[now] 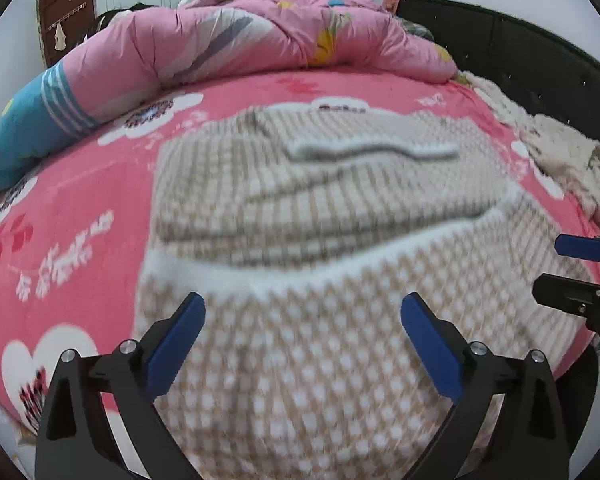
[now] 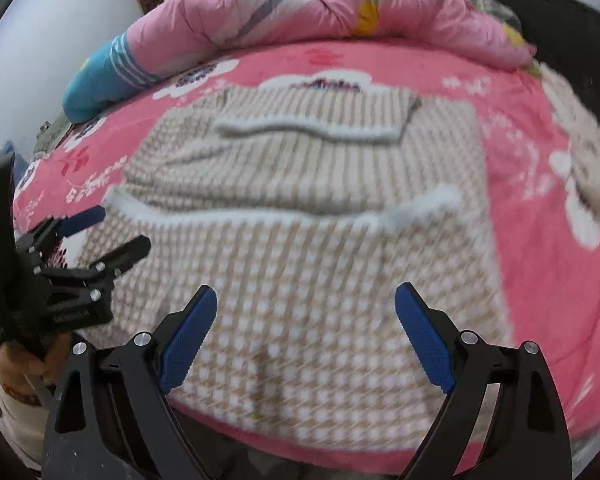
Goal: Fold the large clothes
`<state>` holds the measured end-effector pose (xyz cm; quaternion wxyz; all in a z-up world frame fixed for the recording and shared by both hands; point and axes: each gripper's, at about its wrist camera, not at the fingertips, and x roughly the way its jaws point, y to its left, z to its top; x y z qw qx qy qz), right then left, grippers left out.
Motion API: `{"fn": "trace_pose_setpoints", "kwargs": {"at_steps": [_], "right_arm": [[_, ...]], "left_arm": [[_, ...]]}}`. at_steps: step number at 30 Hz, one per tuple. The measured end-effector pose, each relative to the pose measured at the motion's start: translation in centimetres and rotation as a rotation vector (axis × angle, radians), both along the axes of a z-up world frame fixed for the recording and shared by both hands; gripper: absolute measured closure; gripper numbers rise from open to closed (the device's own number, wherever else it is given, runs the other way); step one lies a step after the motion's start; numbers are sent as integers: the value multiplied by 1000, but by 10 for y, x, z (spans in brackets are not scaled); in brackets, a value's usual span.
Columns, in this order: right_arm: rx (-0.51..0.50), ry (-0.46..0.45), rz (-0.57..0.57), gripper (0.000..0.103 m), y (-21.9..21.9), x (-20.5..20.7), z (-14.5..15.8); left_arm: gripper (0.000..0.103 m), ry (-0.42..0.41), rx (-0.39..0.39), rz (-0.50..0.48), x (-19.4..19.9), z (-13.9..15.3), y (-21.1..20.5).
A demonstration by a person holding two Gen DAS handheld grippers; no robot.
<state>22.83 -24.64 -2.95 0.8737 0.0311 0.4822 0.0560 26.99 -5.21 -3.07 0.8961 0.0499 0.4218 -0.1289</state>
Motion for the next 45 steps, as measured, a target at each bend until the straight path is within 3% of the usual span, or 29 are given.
{"fn": "trace_pose_setpoints", "kwargs": {"at_steps": [3,5,10,45], "right_arm": [[9,71,-42,16,-1,5,-29],[19,78,-68,8,-4,5,-39],[28,83,-84,8,-5,4,-39],[115,126,-103,8,-45,16,-37]], "left_arm": [[6,54,10,6,0,-19,-2],[5,63,-1,19,-1,-31,-1],[5,22,-23,30,-9,-35,2],[5,23,-47,31,-11,-37,9]]}}
